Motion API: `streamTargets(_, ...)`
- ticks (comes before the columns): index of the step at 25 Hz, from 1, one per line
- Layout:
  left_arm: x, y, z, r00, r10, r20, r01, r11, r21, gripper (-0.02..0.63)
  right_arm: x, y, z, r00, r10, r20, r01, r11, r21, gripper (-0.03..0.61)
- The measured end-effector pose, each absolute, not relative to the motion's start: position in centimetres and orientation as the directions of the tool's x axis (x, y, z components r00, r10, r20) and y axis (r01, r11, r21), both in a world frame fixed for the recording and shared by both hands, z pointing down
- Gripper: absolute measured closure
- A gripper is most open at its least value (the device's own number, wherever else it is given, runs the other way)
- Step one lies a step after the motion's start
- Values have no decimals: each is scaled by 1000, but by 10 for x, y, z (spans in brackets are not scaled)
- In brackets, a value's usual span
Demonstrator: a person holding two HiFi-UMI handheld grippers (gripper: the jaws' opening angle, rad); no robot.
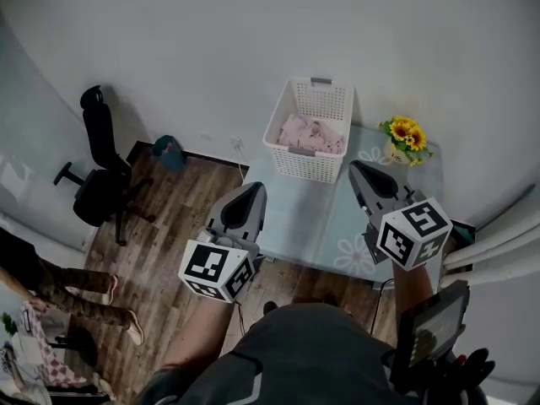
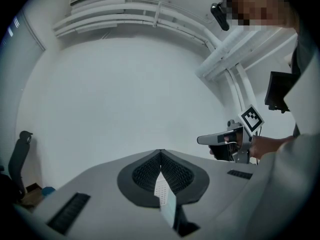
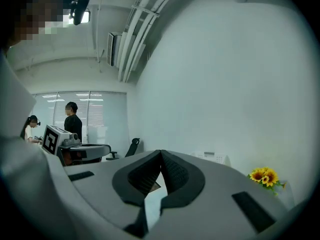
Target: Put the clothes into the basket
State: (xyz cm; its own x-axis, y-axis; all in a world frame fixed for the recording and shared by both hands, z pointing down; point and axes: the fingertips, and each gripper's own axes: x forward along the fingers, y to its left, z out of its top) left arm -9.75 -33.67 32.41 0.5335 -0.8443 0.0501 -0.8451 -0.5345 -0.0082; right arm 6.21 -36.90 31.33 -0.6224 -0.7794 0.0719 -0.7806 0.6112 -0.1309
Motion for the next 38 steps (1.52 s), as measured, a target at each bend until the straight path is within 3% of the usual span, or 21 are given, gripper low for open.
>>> streamTargets(38,-147,-328,327,574,-818,18,-818,-573,44,604,13,-355,319,-562,-819,118,-827,551,-116,566)
